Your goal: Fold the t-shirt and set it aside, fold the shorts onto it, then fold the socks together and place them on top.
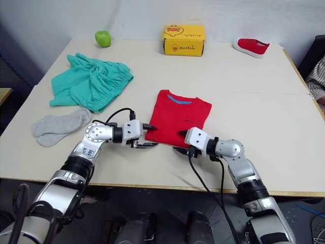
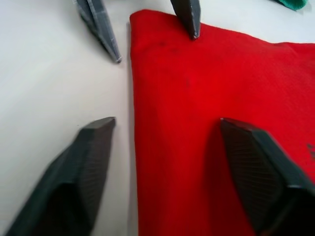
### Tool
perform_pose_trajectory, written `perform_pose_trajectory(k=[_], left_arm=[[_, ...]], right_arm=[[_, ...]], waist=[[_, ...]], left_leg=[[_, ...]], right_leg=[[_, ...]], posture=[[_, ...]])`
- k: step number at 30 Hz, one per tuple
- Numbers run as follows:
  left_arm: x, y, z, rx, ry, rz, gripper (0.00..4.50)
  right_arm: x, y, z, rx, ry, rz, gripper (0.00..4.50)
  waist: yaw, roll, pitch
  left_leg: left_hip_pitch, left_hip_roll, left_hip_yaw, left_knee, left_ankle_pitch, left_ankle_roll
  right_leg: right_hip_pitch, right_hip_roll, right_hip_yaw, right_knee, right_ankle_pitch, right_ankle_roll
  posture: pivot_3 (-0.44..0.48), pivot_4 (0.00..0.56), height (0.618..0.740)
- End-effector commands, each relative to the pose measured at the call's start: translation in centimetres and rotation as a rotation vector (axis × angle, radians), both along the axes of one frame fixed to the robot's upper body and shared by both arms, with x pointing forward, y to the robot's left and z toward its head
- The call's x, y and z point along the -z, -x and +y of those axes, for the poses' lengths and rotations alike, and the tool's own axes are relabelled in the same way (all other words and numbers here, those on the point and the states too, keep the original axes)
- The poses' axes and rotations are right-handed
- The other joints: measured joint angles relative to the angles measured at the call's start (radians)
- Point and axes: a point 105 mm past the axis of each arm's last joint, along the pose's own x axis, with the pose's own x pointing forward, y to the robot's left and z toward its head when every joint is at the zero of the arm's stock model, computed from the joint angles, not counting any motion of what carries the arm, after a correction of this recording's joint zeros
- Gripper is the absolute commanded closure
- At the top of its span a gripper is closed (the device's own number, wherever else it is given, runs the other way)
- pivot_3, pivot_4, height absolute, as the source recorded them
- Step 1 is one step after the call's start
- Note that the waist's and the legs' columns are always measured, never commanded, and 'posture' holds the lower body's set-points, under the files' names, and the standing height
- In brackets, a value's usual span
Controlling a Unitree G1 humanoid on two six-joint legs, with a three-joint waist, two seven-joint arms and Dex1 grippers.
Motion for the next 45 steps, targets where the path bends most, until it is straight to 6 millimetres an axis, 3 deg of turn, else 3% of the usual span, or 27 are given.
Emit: perform_pose_trajectory(k=[1, 7, 8, 20, 27, 29, 34, 39, 41, 45], left_arm=[[1.0, 0.1, 0.6, -0.010, -0.031, 0.031, 2.20], [1.2, 2.1, 0.4, 0.091, -0.025, 0.059, 4.27], [1.0, 2.5, 0.6, 0.103, -0.016, 0.063, 4.49], [1.0, 10.3, 2.9, 0.252, -0.077, 0.097, 4.49], [1.4, 13.2, 3.2, 0.122, 0.003, 0.175, 4.49], [1.5, 13.6, 3.2, 0.091, 0.022, 0.206, 4.28], [-0.3, 13.1, 4.6, 0.023, 0.081, 0.183, 2.86], [-3.9, 14.2, 6.3, 0.065, 0.228, 0.358, 2.86], [-5.0, 13.1, 6.1, 0.055, 0.277, 0.341, 3.02], [-5.2, 10.7, 4.2, 0.037, 0.310, 0.290, 4.05]], right_arm=[[0.3, -0.9, -1.9, 0.076, 0.030, 0.002, 2.26], [-0.5, -0.3, -1.5, -0.001, 0.011, -0.035, 4.41], [-0.7, -0.1, -1.4, -0.015, 0.008, -0.039, 4.50], [0.1, 7.0, -2.4, -0.251, 0.149, -0.031, 4.50], [1.7, 9.4, -2.9, -0.204, 0.104, 0.055, 4.50], [1.8, 9.7, -2.8, -0.199, 0.073, 0.087, 3.91], [0.1, 11.0, -2.8, -0.266, 0.032, 0.126, 2.30], [-3.7, 11.7, -2.7, -0.307, -0.097, 0.252, 2.30], [-4.7, 10.6, -2.2, -0.288, -0.146, 0.249, 2.96], [-4.4, 8.3, -0.7, -0.250, -0.149, 0.184, 4.33]], waist=[[0.000, 0.000, 0.000], [-0.002, 0.000, 0.000], [-0.002, 0.000, 0.000], [0.001, 0.000, 0.000], [0.004, 0.000, 0.000], [0.005, 0.000, 0.000], [0.014, 0.000, 0.000], [0.021, 0.001, 0.000], [0.023, 0.001, 0.001], [0.031, 0.001, 0.000]], left_leg=[[0.000, 0.000, 0.000, 0.000, 0.000, 0.000], [0.000, 0.001, 0.001, 0.001, 0.000, 0.000], [0.000, 0.002, 0.001, 0.001, 0.000, 0.000], [0.000, 0.006, 0.002, 0.002, -0.003, 0.002], [0.000, 0.006, 0.002, 0.002, -0.006, 0.002], [0.000, 0.006, 0.002, 0.003, -0.006, 0.003], [0.000, 0.007, 0.002, 0.003, -0.007, 0.003], [0.000, 0.010, 0.002, 0.003, -0.008, 0.002], [0.000, 0.013, 0.003, 0.004, -0.008, 0.001], [0.000, 0.015, 0.003, 0.005, -0.009, -0.001]], right_leg=[[0.000, 0.000, 0.000, 0.000, 0.000, 0.000], [0.000, 0.000, 0.001, 0.001, 0.000, 0.000], [0.000, 0.000, 0.002, 0.001, 0.000, 0.000], [-0.001, 0.000, 0.003, -0.001, 0.000, 0.000], [-0.001, 0.000, 0.004, -0.002, 0.000, 0.001], [-0.001, 0.000, 0.005, -0.002, 0.000, 0.001], [0.000, 0.000, 0.004, -0.008, 0.000, 0.004], [0.001, 0.004, 0.005, -0.007, 0.001, 0.004], [0.001, 0.006, 0.006, -0.009, 0.001, 0.004], [0.001, 0.010, 0.006, -0.008, 0.001, 0.004]], posture=[[0.000, 0.150, 0.740], [0.000, 0.150, 0.740], [0.000, 0.150, 0.740], [0.000, 0.150, 0.740], [0.000, 0.150, 0.740], [0.000, 0.150, 0.740], [0.000, 0.150, 0.740], [0.000, 0.150, 0.740], [0.000, 0.150, 0.740], [0.000, 0.150, 0.740]])
